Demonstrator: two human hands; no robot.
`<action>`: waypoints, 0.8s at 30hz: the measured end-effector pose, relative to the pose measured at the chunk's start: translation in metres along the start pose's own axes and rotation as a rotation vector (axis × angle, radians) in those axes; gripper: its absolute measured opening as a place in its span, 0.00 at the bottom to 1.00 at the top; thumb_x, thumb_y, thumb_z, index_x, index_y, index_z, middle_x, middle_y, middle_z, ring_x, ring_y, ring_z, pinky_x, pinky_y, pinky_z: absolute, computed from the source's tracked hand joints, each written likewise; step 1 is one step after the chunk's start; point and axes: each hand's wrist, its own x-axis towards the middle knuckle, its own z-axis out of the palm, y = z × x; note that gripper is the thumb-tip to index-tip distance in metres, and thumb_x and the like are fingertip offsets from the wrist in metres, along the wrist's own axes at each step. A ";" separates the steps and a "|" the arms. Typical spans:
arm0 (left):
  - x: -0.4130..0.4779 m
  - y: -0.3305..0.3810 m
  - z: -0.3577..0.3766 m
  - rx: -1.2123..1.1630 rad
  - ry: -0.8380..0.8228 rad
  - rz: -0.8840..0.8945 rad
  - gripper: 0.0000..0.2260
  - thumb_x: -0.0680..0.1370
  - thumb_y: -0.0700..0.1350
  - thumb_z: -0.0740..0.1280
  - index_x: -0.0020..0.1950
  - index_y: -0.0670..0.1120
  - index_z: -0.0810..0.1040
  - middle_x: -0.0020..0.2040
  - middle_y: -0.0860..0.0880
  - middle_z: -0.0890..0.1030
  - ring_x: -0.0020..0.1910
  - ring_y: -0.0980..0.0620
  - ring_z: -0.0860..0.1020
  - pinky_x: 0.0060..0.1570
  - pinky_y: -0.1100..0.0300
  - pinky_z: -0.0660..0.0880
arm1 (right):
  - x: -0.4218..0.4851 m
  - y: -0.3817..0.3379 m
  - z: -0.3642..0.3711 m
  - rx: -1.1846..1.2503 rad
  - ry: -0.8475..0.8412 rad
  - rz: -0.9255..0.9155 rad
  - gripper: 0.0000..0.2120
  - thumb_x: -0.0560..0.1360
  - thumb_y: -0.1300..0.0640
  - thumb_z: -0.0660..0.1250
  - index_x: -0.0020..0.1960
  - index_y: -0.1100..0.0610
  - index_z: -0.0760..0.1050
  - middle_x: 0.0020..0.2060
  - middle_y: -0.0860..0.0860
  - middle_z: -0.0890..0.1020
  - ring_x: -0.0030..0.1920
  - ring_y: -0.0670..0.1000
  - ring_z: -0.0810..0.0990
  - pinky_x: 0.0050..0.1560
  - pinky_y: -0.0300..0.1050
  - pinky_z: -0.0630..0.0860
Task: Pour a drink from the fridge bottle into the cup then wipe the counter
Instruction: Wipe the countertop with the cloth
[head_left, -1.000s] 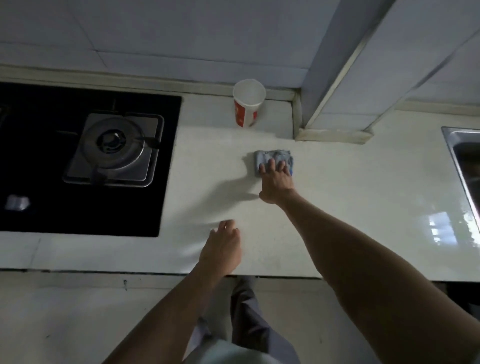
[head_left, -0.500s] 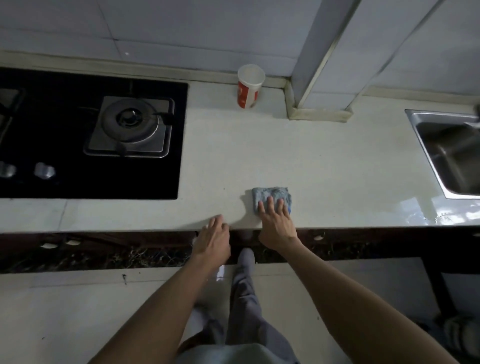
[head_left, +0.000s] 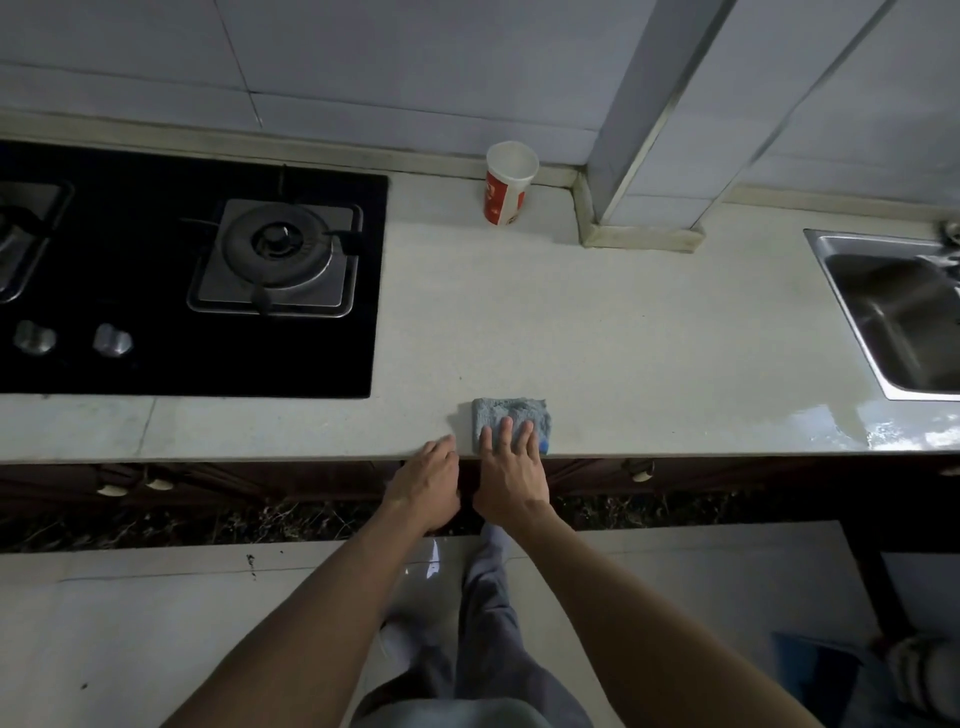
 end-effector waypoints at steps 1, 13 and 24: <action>0.001 0.000 0.000 -0.007 -0.004 -0.003 0.26 0.78 0.39 0.64 0.76 0.38 0.64 0.78 0.44 0.61 0.75 0.48 0.62 0.73 0.55 0.63 | 0.000 0.000 0.000 -0.005 -0.002 -0.002 0.41 0.78 0.47 0.61 0.80 0.60 0.40 0.77 0.66 0.43 0.75 0.72 0.39 0.77 0.63 0.42; 0.033 0.009 -0.038 0.016 -0.056 -0.102 0.10 0.79 0.39 0.61 0.50 0.38 0.81 0.52 0.40 0.81 0.48 0.43 0.80 0.44 0.55 0.74 | 0.027 0.012 -0.011 -0.073 0.018 -0.082 0.40 0.78 0.54 0.60 0.80 0.60 0.40 0.78 0.65 0.43 0.75 0.71 0.39 0.77 0.62 0.40; 0.107 0.003 -0.052 0.034 0.085 -0.094 0.18 0.81 0.45 0.63 0.69 0.40 0.73 0.73 0.45 0.67 0.72 0.48 0.67 0.71 0.53 0.67 | 0.120 0.042 -0.077 -0.057 -0.009 -0.160 0.42 0.77 0.48 0.64 0.80 0.57 0.42 0.78 0.62 0.43 0.76 0.70 0.38 0.77 0.61 0.41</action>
